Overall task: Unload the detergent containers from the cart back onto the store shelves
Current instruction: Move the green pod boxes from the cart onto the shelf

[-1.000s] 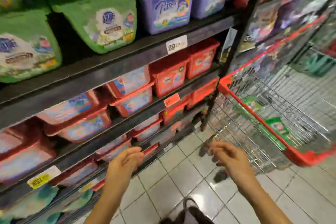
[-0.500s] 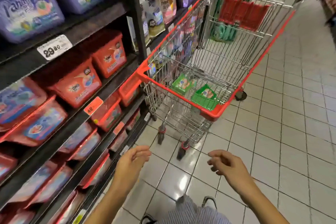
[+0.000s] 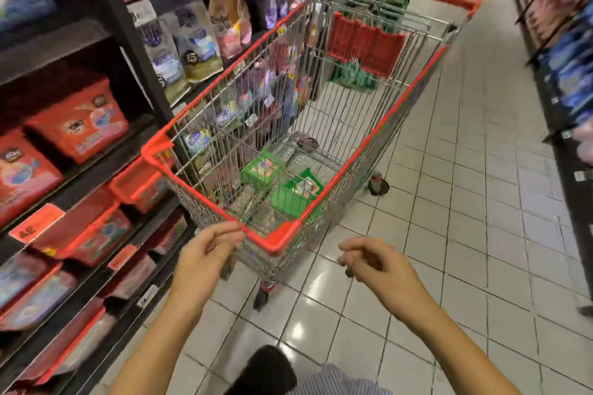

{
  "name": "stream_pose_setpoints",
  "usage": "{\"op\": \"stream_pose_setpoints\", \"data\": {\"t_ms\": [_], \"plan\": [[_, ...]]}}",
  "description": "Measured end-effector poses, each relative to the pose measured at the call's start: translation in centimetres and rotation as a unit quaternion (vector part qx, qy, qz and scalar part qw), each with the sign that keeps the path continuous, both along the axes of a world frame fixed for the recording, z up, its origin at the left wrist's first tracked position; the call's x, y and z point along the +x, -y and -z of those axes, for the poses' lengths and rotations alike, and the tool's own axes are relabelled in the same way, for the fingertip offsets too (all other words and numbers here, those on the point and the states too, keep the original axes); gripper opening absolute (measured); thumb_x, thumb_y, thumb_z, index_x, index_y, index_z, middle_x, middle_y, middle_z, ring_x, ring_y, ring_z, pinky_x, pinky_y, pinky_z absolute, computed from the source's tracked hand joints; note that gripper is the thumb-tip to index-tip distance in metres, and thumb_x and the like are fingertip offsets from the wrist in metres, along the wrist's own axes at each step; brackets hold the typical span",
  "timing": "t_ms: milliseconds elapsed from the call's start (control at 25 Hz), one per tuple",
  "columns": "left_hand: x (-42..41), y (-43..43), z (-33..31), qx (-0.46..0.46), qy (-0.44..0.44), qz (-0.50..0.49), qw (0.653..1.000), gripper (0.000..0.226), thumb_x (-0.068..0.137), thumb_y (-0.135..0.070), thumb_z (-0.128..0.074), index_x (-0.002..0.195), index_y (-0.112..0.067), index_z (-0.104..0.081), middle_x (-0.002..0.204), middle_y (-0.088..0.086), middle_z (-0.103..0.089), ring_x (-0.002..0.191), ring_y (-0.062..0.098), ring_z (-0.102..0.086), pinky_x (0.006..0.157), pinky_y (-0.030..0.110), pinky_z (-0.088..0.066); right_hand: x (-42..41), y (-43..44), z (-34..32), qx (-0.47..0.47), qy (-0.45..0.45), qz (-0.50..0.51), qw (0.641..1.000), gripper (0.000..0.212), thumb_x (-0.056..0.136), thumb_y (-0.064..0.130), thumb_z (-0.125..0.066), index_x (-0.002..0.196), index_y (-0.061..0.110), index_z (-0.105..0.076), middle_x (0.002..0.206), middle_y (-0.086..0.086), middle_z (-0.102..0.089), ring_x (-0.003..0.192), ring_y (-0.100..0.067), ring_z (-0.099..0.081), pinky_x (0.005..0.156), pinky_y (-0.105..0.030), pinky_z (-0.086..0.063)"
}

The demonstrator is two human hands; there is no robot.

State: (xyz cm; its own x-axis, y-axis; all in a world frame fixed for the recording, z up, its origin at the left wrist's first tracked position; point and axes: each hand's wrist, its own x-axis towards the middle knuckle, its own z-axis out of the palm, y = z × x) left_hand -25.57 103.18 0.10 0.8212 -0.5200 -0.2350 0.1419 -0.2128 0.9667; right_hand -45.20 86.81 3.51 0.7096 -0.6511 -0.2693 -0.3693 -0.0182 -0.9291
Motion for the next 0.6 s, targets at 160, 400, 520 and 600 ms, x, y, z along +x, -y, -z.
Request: {"op": "stream_pose_setpoints", "data": {"t_ms": [160,400,520,600], "plan": [[3.6,5.5,-2.2,-0.04,0.054,-0.024,0.997,0.027,0.093,0.002,-0.053,0.094,-0.021,-0.068,0.085,-0.005,-0.075,0.078,0.005,-0.068,0.072,0.011,-0.052,3.8,6.9,-2.0,-0.046,0.038,-0.028,0.998,0.03,0.088,-0.004,-0.059,0.089,0.024,-0.066,0.081,-0.004,-0.068,0.065,-0.003,-0.059,0.062,-0.011,-0.047],[10.5,14.9,-5.2,-0.077,0.063,-0.053,0.994,0.027,0.093,0.002,-0.052,0.096,-0.021,-0.067,0.083,-0.008,-0.075,0.077,0.0,-0.067,0.074,0.011,-0.053,13.7,17.9,-4.0,-0.119,0.086,-0.041,0.988,0.031,0.089,-0.006,-0.057,0.087,0.024,-0.064,0.083,-0.012,-0.068,0.068,-0.013,-0.061,0.065,-0.018,-0.051],[15.0,19.2,-6.7,-0.063,0.068,-0.066,0.994,0.025,0.093,-0.002,-0.055,0.097,-0.022,-0.068,0.09,-0.007,-0.075,0.078,-0.001,-0.068,0.069,0.009,-0.052,19.3,23.6,-5.0,-0.125,0.072,-0.057,0.988,0.029,0.089,-0.007,-0.054,0.09,0.019,-0.065,0.083,-0.008,-0.068,0.069,-0.013,-0.061,0.064,-0.017,-0.05],[18.3,21.9,-7.2,-0.038,0.066,-0.068,0.995,0.022,0.093,-0.006,-0.058,0.096,-0.025,-0.068,0.094,-0.007,-0.073,0.083,0.003,-0.067,0.076,0.016,-0.051,22.8,27.0,-5.1,-0.134,0.055,-0.057,0.988,0.021,0.09,-0.004,-0.054,0.098,0.011,-0.066,0.084,-0.005,-0.069,0.07,-0.011,-0.063,0.065,-0.017,-0.051]]}}
